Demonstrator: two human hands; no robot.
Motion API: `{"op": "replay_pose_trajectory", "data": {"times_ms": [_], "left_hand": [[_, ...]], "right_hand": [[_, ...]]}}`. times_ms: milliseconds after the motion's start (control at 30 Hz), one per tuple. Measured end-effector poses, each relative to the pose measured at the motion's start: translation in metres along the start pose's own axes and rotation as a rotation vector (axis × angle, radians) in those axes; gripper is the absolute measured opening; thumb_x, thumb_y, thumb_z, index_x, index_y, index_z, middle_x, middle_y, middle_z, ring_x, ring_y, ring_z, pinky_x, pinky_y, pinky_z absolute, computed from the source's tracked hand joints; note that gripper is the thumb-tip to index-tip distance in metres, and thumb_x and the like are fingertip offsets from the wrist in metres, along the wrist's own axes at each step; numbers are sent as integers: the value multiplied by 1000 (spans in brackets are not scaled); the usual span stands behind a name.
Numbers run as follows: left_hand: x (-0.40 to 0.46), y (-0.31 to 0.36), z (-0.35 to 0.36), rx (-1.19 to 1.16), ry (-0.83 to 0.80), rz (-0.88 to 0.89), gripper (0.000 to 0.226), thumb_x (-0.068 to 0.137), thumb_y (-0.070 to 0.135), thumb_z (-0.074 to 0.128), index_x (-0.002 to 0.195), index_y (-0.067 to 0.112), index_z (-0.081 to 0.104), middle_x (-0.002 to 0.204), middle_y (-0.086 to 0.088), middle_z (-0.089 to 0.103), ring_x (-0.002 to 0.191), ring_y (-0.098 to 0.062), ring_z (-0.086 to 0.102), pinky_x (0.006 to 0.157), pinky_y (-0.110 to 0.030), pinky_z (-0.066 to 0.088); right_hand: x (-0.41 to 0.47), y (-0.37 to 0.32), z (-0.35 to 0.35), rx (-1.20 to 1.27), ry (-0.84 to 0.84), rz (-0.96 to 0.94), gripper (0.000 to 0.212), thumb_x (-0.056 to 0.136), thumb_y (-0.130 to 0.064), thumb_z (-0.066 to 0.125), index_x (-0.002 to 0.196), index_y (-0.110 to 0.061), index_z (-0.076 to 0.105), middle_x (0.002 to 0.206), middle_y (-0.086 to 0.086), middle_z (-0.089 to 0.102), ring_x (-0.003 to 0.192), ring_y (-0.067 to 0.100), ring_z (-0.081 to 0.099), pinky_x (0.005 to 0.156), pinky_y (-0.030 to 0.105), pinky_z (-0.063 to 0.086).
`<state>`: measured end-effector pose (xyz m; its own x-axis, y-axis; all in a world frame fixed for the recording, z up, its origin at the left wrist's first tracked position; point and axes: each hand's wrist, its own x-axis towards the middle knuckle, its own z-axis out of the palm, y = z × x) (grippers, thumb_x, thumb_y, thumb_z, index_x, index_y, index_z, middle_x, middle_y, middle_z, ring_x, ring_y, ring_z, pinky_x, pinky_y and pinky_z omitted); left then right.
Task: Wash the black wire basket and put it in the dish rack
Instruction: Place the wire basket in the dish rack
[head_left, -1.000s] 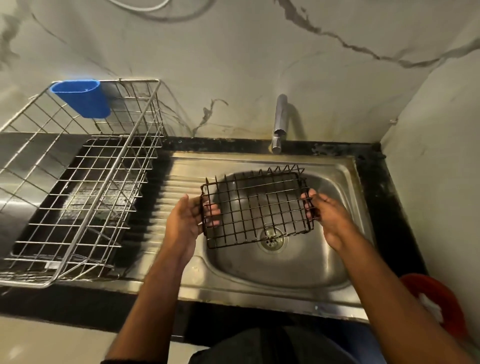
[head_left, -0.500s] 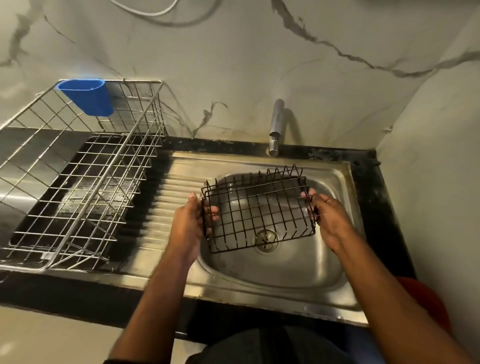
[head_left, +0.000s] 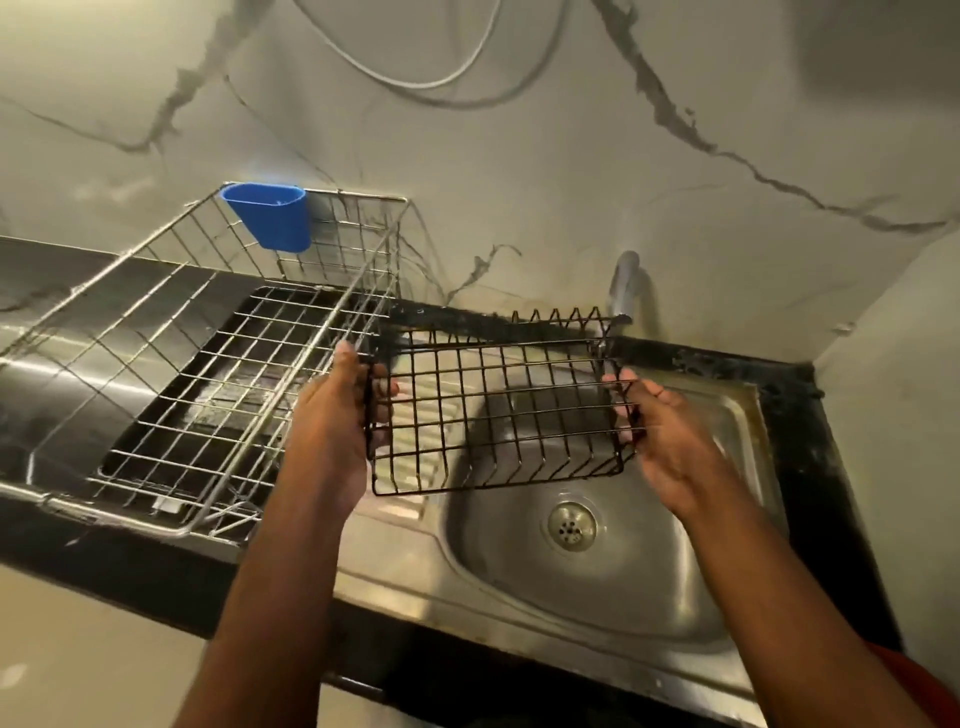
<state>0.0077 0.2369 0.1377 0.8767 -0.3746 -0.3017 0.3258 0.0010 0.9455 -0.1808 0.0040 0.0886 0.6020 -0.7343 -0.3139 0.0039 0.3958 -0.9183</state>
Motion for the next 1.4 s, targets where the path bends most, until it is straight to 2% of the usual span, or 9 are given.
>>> {"op": "replay_pose_trajectory", "data": {"times_ms": [133,400,700,800,900,1067,1200,1300,1400], "left_hand": [[-2,55,-33,-16,-68,87,44,100,56,49,99,15,66,74,5,67,55,-6,53,46,-21,43],[77,168,-103,37,-203,144,44,98,55,53,107,13,64,80,1,60,61,-8,48,51,-21,37],[202,231,-153,174,-288,56,51,98,56,51,118,10,54,83,-2,56,60,-10,51,51,-22,41],[244,244,-175,227,-313,55,81,91,64,55,149,11,36,87,-4,57,66,-15,58,55,-25,49],[278,248,-196,289,-332,8,89,90,70,50,142,-3,43,100,-11,60,82,-21,65,69,-34,55],[323,224,-220,370,-269,-67,80,93,71,45,126,-2,47,95,-12,58,86,-26,62,69,-36,48],[347,188,-220,359,-215,-104,72,95,69,44,131,6,47,91,-9,56,81,-21,60,65,-34,48],[362,167,-213,379,-210,-106,71,96,68,45,141,12,46,87,-6,53,78,-18,57,64,-32,45],[375,155,-207,388,-203,-102,66,99,64,44,142,14,44,91,-6,52,79,-17,54,66,-31,45]], "right_hand": [[-2,-16,51,159,-82,-67,24,92,-30,59,107,-14,69,70,-10,57,52,0,43,43,13,36],[-4,-50,186,146,30,-215,27,100,-17,50,86,-17,74,75,-4,59,57,1,48,46,15,38],[19,-53,313,109,117,-199,29,106,-22,43,110,-8,68,74,-5,64,66,10,58,53,19,51],[32,-57,349,53,53,-272,27,106,-14,42,106,-3,67,78,1,63,64,10,59,56,20,53],[55,-58,378,2,14,-284,24,105,-6,42,99,-3,65,88,6,66,63,9,63,65,30,61],[104,-44,405,-265,-89,-174,27,103,5,31,114,10,54,88,11,54,77,24,58,67,32,61],[126,-31,411,-634,-141,-60,32,98,11,37,124,-5,48,96,7,52,77,15,55,55,19,56],[138,-29,413,-989,-153,6,42,94,9,53,134,6,45,115,17,60,99,25,63,79,33,56],[148,-22,418,-1103,-195,106,42,97,6,49,138,5,43,115,26,62,91,29,67,76,39,60]]}}
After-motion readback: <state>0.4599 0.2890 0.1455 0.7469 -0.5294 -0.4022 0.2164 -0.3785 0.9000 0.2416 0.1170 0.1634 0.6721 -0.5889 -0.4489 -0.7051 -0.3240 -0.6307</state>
